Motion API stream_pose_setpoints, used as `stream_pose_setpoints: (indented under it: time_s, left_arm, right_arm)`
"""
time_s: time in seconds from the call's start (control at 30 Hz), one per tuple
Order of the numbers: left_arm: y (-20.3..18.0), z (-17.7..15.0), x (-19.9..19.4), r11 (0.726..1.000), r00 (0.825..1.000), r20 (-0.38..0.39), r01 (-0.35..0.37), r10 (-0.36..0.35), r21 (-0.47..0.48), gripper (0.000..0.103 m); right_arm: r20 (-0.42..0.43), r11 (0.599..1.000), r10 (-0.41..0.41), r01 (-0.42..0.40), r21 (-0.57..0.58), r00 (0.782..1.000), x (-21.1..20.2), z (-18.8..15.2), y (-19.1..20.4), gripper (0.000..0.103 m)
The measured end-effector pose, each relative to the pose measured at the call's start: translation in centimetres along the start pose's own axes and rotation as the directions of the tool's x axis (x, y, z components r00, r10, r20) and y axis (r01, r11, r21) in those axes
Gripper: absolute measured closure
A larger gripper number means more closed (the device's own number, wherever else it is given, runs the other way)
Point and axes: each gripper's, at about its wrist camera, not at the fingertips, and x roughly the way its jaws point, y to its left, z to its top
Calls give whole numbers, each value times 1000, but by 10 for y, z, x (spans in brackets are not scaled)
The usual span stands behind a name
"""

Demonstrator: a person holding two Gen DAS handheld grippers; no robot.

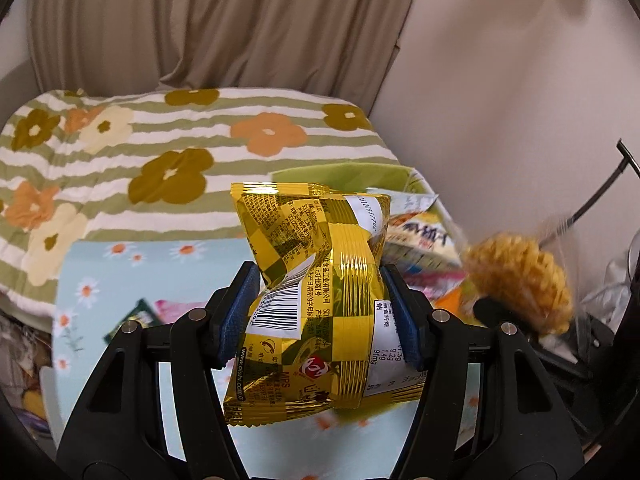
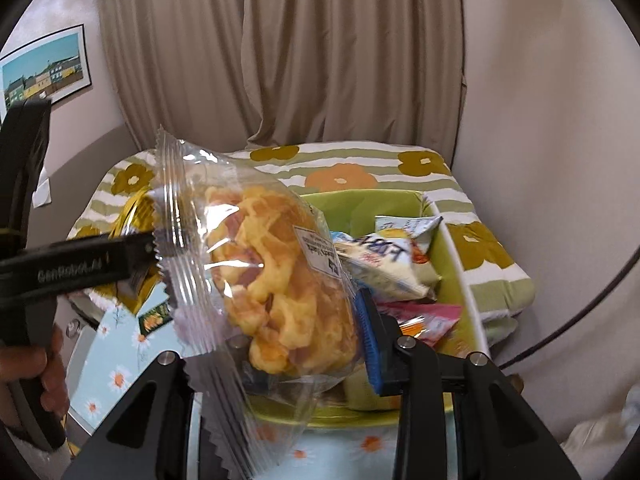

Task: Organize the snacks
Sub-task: 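Carry both snacks over the yellow box and open both tools to drop them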

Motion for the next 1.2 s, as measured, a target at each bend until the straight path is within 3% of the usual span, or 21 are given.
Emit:
stream_pose_setpoints:
  time_s: [0.4, 0.43, 0.53, 0.57, 0.8, 1.07, 1.1, 1.13, 1.17, 1.2]
  left_arm:
    - [-24, 33, 72, 1000, 996, -86, -11, 11, -1, 43]
    - [-24, 36, 76, 1000, 996, -91, -7, 8, 3, 40]
    - [-26, 43, 85, 1000, 994, -106, -7, 8, 15, 7]
    - [-26, 43, 84, 1000, 995, -99, -1, 3, 20, 4]
    - [-12, 27, 74, 999, 995, -100, -25, 29, 42, 4]
    - [6, 18, 65, 999, 993, -108, -36, 36, 3, 4]
    - [6, 18, 64, 999, 994, -105, -40, 41, 5, 4]
    - [6, 16, 62, 999, 994, -104, -41, 41, 6, 4]
    - [6, 16, 61, 999, 994, -101, -41, 41, 5, 4]
    - [7, 14, 59, 999, 994, -98, -39, 39, 2, 4]
  right_arm:
    - [-62, 1000, 23, -22, 14, 998, 25, -3, -40, 72]
    - [-64, 999, 20, -19, 28, 998, 24, -3, -42, 72]
    - [-69, 999, 2, 1, 32, 998, 23, -3, -46, 72]
    - [-71, 999, -9, 11, 30, 997, 23, -4, -47, 72]
    - [-92, 995, -92, 95, 28, 992, 15, -14, -55, 72]
    - [-156, 990, -112, 125, 72, 981, 32, -19, -57, 71]
    - [-159, 990, -108, 121, 70, 981, 33, -19, -54, 70]
    - [-152, 992, -100, 110, 57, 983, 33, -18, -50, 57]
    - [-125, 995, -86, 92, 45, 988, 31, -17, -47, 37]
    - [-81, 998, -54, 57, 31, 995, 24, -17, -42, 25]
